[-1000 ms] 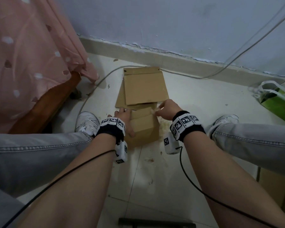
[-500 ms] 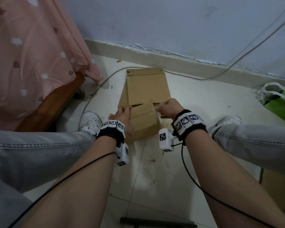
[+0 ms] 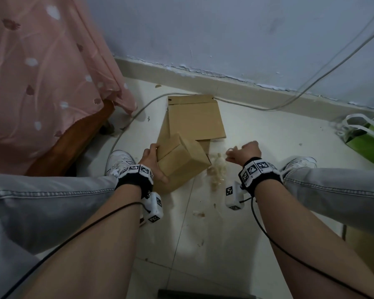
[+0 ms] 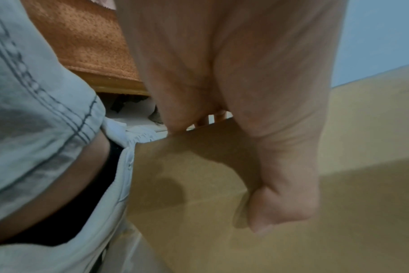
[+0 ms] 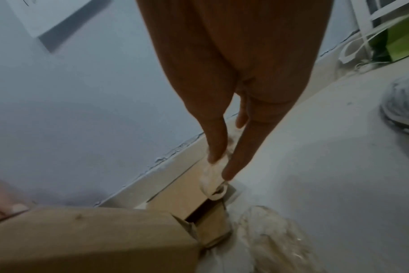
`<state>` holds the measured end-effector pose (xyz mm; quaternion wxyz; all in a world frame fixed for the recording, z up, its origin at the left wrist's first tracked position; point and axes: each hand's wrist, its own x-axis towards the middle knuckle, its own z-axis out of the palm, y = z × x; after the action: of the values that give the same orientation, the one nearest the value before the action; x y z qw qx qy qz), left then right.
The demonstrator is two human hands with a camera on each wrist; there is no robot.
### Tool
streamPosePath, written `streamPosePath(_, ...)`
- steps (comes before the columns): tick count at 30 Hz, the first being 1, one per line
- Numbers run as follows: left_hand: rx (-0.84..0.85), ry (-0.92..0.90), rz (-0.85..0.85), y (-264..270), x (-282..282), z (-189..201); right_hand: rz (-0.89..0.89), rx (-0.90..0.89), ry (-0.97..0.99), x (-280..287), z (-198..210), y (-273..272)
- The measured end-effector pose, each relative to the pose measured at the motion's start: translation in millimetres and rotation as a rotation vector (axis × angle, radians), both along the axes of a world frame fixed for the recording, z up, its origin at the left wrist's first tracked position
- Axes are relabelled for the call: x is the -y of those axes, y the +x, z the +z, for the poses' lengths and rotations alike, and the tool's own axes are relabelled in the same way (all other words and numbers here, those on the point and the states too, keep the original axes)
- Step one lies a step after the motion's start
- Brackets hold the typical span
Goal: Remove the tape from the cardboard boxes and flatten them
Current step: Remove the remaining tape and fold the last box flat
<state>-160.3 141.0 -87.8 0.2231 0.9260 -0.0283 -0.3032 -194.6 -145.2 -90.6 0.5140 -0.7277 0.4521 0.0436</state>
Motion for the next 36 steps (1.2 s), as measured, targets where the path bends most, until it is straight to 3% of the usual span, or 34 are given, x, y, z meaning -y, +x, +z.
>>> streamPosePath(5,-0.026,-0.002,0.012,3.3,4.1,-1.1,0.032,0.02,-0.265,6.9,-16.5,-16.6)
streamPosePath(16,-0.046,0.036,0.039,13.9,19.4,-14.5,0.257,-0.107,-0.339,-10.2,-89.6,-9.1)
streamPosePath(20,-0.029,0.042,0.025,15.1,20.4,-17.5,0.411,-0.177,-0.397,-14.5,-91.9,-6.4)
streamPosePath(24,-0.043,0.046,0.027,16.4,21.2,-19.3,0.401,-0.149,-0.457,-15.3,-95.3,-6.7)
streamPosePath(36,-0.072,0.043,0.043,19.1,24.1,-17.8,0.647,-0.341,-0.366,-35.8,-97.5,7.1)
